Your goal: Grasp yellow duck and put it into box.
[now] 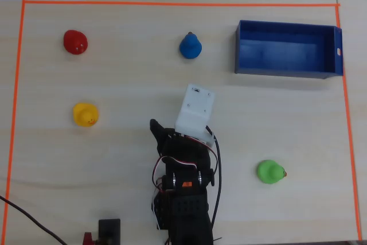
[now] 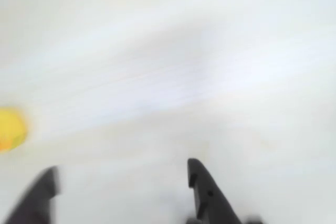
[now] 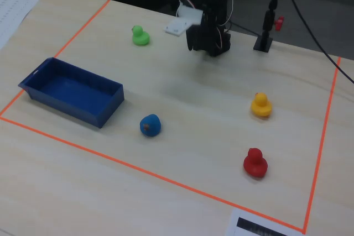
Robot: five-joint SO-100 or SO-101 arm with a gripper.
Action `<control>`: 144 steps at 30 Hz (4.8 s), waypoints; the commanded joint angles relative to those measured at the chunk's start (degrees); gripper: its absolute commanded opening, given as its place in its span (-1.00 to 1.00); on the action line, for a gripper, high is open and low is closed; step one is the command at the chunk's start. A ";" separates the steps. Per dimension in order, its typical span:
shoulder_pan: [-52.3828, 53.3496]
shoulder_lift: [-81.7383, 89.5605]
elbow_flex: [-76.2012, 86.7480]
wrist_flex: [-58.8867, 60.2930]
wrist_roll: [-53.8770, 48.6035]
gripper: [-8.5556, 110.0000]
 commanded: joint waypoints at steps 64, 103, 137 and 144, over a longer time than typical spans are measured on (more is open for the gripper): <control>-46.23 -73.39 -12.92 -46.93 49.48 -0.06; -40.87 -78.31 -16.44 -56.34 47.20 -0.86; 34.72 -76.29 -31.73 -67.41 7.56 -0.86; 32.96 -82.00 -34.45 -66.36 7.47 -0.48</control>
